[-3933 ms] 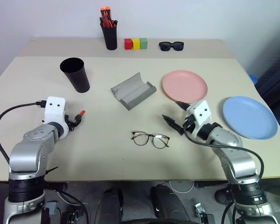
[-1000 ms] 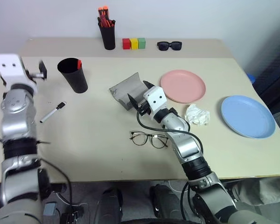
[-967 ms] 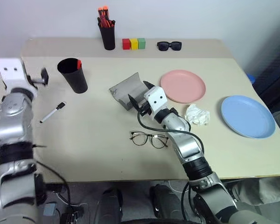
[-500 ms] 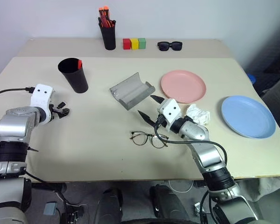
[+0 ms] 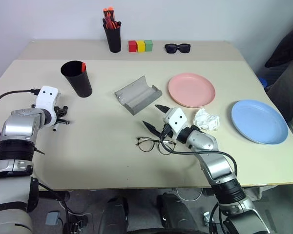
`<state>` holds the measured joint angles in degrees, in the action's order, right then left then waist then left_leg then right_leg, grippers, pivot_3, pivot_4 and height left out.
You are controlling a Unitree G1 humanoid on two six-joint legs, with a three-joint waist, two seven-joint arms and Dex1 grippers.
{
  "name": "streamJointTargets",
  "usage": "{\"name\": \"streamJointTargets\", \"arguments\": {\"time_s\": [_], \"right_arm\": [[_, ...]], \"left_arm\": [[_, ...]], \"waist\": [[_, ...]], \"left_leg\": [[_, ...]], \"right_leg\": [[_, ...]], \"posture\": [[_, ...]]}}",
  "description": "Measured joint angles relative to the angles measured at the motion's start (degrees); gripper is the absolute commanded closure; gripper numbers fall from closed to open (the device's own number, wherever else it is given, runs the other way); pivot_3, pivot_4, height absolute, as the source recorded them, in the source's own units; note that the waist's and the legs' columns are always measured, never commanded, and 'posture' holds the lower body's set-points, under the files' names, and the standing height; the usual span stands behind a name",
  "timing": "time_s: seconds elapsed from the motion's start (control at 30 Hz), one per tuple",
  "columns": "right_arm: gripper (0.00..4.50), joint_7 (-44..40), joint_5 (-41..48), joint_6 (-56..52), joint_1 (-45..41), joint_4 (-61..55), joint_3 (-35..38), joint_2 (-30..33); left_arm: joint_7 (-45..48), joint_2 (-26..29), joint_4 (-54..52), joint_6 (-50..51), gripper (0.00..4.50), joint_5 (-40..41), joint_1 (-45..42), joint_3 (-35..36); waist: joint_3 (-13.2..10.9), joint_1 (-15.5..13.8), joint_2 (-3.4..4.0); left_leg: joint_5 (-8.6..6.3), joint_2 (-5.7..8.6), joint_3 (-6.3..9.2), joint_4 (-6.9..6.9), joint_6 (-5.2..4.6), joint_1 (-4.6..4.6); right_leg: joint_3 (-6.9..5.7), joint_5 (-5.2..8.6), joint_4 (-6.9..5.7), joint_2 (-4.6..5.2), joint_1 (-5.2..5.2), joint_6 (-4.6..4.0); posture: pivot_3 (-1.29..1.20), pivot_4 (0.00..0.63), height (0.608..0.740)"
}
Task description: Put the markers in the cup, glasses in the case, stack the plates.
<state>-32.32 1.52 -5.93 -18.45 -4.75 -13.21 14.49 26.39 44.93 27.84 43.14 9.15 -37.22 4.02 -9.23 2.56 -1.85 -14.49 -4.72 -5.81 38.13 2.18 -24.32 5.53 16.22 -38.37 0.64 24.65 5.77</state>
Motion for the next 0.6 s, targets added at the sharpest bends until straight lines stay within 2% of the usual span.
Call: {"name": "streamJointTargets", "arguments": {"time_s": [0.2,0.27,0.43,0.6], "right_arm": [[0.64,-0.30,0.35,0.33,-1.28,0.18,-0.23,-1.85],[0.64,3.12,-0.83,1.53,-4.02,2.94,0.25,-4.06],[0.64,12.15,-4.40,4.82,-11.32,8.10,0.70,-9.52],[0.64,15.20,-5.78,6.51,-12.39,12.92,0.23,-12.18]], "left_arm": [[-16.71,-3.71,-1.80,-17.56,4.47,-1.67,-0.39,11.00],[-22.15,-7.87,-3.54,-24.19,4.47,-1.55,-4.15,14.33],[-24.93,-14.20,-5.66,-34.60,4.47,-1.71,-13.31,13.24],[-25.60,-18.68,10.27,-47.67,4.47,-4.84,-20.94,9.81]], "waist": [[-0.03,-0.57,-0.11],[-0.02,-1.63,-0.14],[0.01,-2.07,-0.15],[0.00,-1.42,-0.13]], "left_leg": [[0.00,0.00,0.02,0.05,0.00,-0.07],[0.00,0.00,0.01,0.12,0.00,-0.07],[0.00,0.05,-0.01,0.11,0.00,-0.07],[0.00,0.05,-0.04,0.07,0.00,-0.06]], "right_leg": [[-0.01,-0.01,0.02,0.04,0.00,0.01],[-0.02,-0.04,0.01,0.03,-0.01,-0.02],[-0.02,-0.05,0.08,0.04,-0.06,-0.01],[-0.02,-0.05,0.08,0.01,-0.01,-0.01]], "posture": [[0.00,0.150,0.722],[0.00,0.150,0.722],[0.00,0.150,0.722],[0.00,0.150,0.722]]}}
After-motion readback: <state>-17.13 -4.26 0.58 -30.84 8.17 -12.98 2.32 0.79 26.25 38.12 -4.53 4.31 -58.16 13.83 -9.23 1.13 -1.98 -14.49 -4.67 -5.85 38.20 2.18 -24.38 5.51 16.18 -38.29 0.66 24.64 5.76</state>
